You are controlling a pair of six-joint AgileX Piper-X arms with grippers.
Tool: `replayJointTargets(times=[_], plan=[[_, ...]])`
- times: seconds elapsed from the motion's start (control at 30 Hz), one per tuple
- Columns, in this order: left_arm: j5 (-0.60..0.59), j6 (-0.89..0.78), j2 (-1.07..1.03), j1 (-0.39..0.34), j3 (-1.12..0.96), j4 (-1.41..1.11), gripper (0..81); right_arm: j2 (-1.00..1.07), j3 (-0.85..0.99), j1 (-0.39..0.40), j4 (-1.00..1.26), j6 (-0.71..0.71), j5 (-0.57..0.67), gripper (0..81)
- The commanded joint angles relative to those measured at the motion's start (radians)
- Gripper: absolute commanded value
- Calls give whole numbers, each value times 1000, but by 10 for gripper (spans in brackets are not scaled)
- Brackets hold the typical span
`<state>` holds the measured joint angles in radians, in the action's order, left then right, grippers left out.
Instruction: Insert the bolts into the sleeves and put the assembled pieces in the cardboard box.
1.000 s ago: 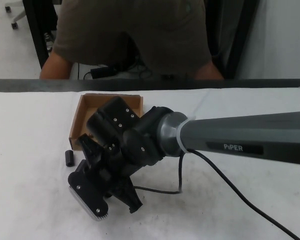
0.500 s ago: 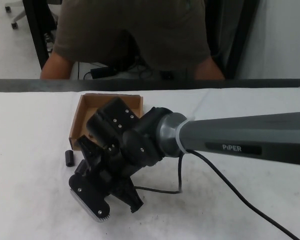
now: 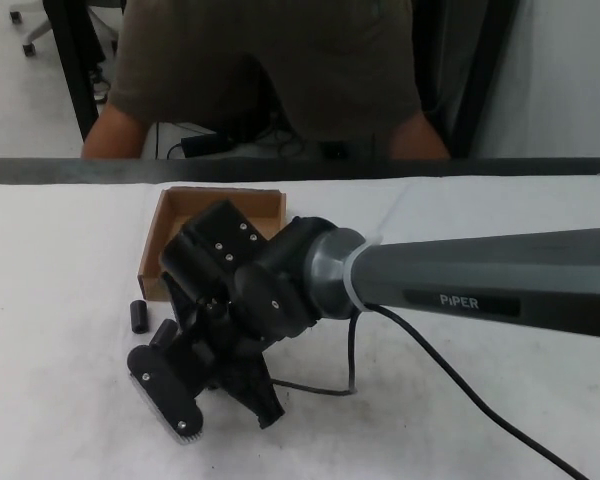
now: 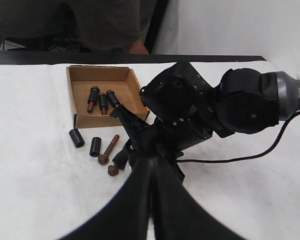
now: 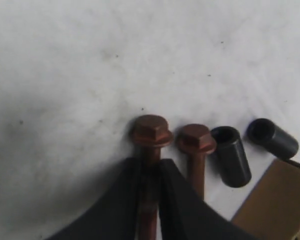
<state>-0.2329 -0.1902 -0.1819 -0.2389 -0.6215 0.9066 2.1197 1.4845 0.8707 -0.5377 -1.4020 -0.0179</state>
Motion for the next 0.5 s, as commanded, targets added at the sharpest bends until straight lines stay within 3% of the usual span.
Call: replayJointTargets(times=[0.0, 0.47], plan=[[0, -15, 6, -3, 1, -6, 8, -30, -7, 14, -80, 74, -3, 2], [7, -128, 5, -3, 1, -2, 8, -464, -7, 72, -373, 554, 93, 2]])
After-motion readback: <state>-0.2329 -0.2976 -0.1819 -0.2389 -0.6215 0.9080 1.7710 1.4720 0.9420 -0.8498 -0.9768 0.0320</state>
